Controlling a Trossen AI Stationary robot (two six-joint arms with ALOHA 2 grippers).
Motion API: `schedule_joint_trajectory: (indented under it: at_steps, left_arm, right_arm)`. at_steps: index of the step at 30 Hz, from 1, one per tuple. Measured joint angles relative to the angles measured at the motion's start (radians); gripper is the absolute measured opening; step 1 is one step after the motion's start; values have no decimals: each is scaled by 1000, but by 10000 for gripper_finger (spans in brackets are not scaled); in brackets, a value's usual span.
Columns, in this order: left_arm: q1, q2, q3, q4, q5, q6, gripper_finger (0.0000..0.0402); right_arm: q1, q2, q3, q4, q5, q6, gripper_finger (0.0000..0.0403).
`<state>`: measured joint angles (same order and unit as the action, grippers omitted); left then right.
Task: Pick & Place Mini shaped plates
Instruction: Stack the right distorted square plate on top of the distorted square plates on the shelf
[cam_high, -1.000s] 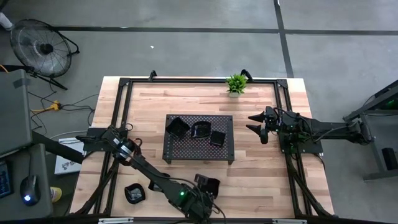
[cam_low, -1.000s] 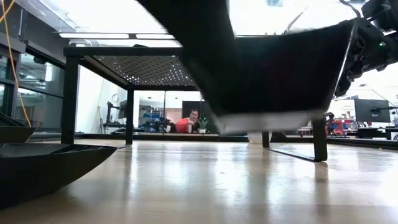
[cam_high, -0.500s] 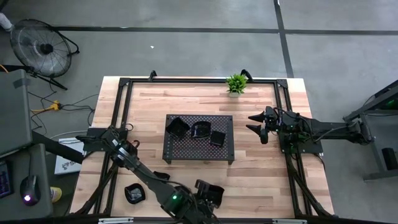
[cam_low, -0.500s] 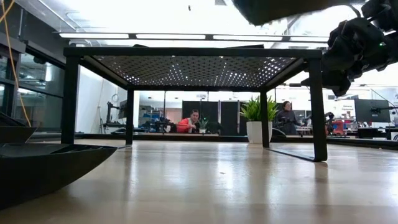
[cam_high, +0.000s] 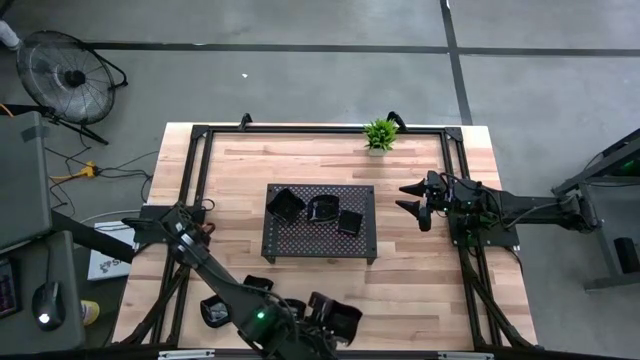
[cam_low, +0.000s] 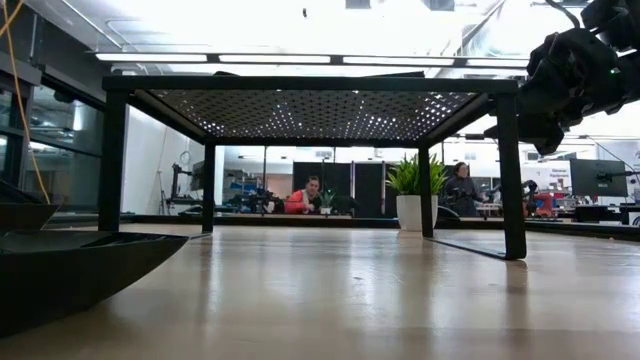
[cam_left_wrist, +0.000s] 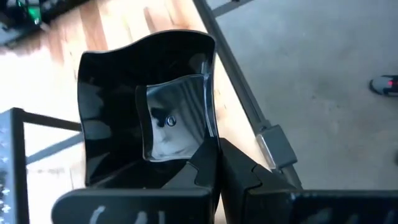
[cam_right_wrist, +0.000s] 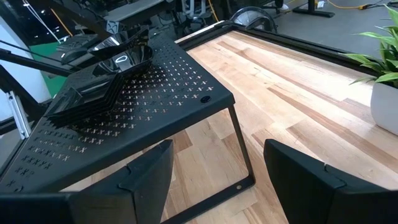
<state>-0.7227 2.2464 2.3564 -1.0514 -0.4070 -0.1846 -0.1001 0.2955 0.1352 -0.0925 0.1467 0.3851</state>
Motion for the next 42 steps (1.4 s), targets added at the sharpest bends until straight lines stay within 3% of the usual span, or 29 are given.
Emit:
schedule_joint_trajectory:
  at_steps: [7, 20, 34, 42]
  left_arm:
    - [-19, -76, 0, -21, -25, 83, 1]
    - [-44, -208, -1, -274, -109, 84, 1]
    - [-43, -289, -1, -482, -155, 92, 1]
    - [-27, -310, -1, -521, -155, 196, 1]
  right_arm:
    - [0, 0, 0, 0, 0, 0, 246]
    - [0, 0, 0, 0, 0, 0, 246]
    - [0, 0, 0, 0, 0, 0, 246]
    - [0, 0, 0, 0, 0, 0, 246]
